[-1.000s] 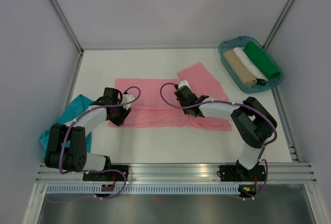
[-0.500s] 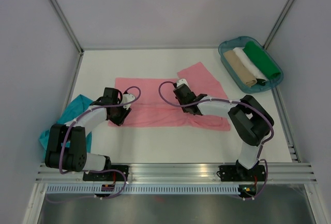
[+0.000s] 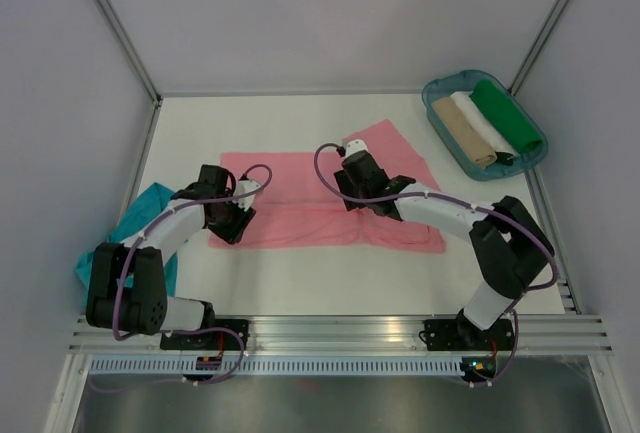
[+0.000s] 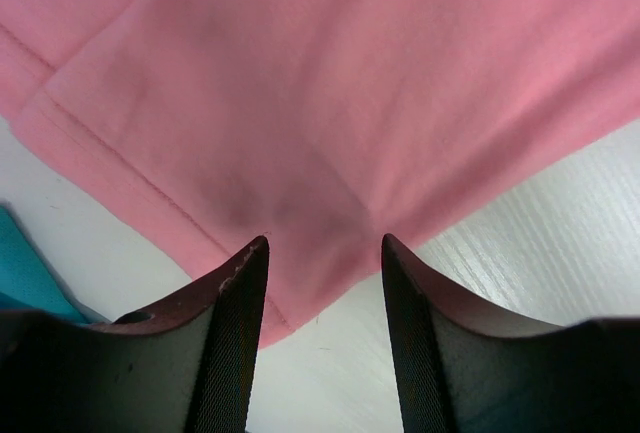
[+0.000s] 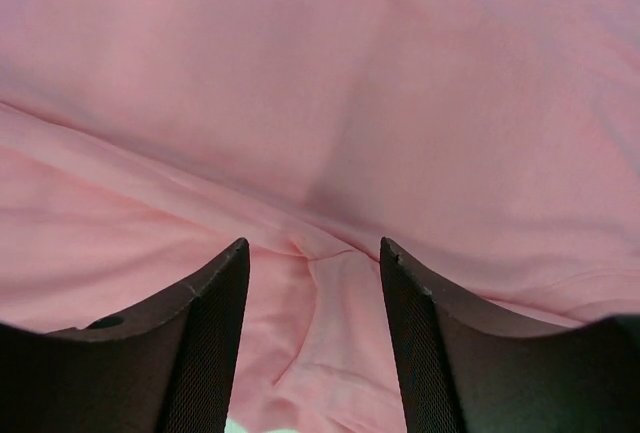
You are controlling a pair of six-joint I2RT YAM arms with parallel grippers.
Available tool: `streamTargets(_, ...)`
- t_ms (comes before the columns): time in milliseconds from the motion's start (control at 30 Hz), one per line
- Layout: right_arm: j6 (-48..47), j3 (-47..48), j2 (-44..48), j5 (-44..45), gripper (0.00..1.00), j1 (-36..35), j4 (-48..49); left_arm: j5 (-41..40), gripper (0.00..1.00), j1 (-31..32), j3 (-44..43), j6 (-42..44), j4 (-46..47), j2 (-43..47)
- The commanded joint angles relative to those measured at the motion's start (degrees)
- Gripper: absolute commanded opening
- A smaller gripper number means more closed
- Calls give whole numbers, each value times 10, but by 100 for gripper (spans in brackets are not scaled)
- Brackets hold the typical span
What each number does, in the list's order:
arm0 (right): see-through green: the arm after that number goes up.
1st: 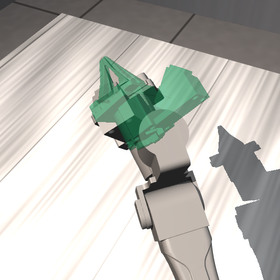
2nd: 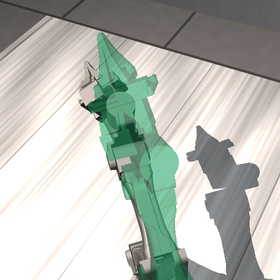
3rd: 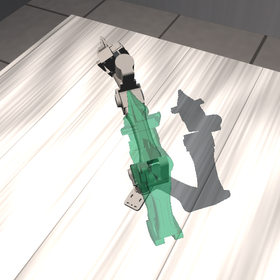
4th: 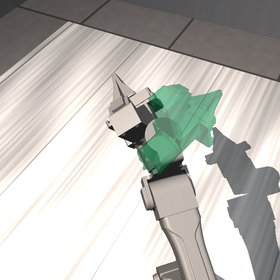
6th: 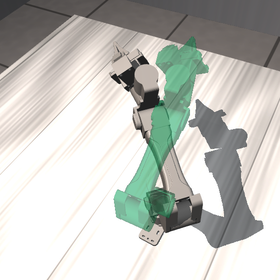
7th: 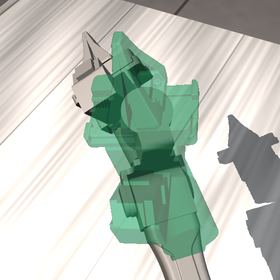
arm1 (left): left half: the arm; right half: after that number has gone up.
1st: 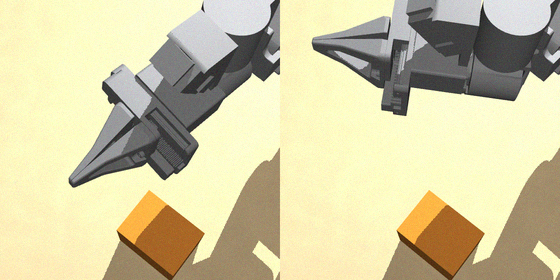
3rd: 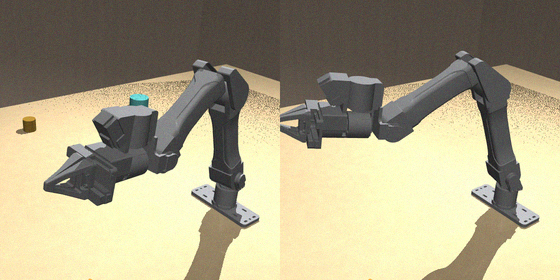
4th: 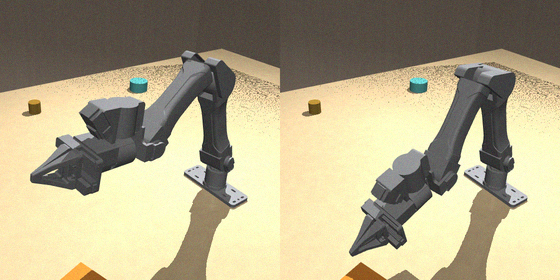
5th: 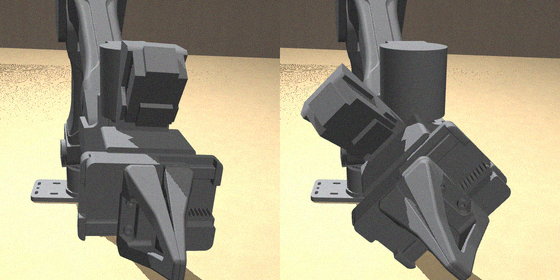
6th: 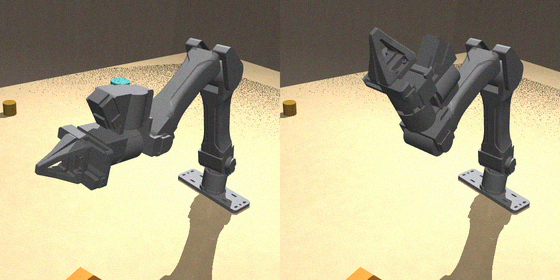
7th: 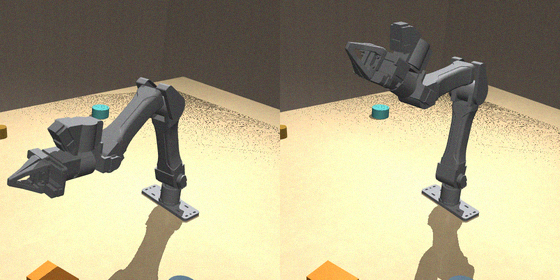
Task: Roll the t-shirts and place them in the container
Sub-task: Fold the tshirt
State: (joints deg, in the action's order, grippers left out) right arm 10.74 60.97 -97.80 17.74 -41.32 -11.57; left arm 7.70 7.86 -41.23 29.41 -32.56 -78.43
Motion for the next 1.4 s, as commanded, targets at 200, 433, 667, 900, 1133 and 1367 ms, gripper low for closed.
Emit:
streamTargets(200,99,-87,124,-34,36,117,-7,-15,55,0,-68,-19,29,-73)
streamTargets(433,135,-139,109,-41,11,187,11,-46,54,0,-117,-48,75,-130)
streamTargets(667,164,-148,47,-37,1,246,25,-50,53,0,-55,-37,74,-117)
streamTargets(900,137,-133,37,-48,1,266,38,-60,53,-1,-14,-21,74,-96)
streamTargets(1133,115,-94,74,-30,3,270,4,-49,53,-1,-64,-15,51,-86)
streamTargets(1367,159,-107,172,-5,13,270,-92,24,54,0,-71,-13,-11,5)
